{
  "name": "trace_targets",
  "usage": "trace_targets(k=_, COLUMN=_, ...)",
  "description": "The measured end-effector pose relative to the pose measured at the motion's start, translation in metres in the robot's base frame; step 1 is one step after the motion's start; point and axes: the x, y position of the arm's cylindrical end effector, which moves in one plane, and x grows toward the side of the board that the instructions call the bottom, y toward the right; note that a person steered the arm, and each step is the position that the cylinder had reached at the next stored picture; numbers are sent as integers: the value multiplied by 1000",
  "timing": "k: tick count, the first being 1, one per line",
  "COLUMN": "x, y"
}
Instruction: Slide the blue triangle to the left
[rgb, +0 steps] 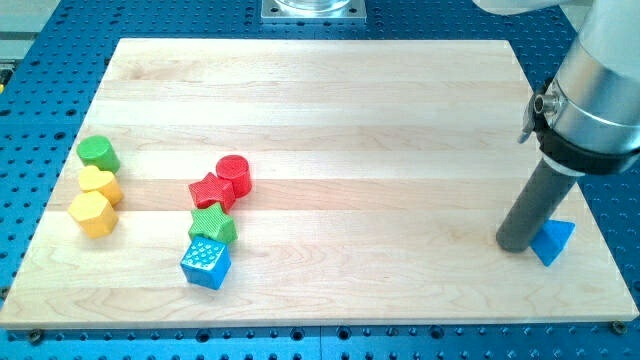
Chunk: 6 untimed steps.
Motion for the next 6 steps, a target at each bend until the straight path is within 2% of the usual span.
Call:
trace_targets(k=1, x=-39, y=7)
trace_targets(k=2, x=-24, y=82)
trace_targets(k=3, x=1, y=87)
trace_targets(k=4, x=35, y=61)
trace_targets(k=5, x=34, y=56)
trace_targets(k=6, x=-4, y=91)
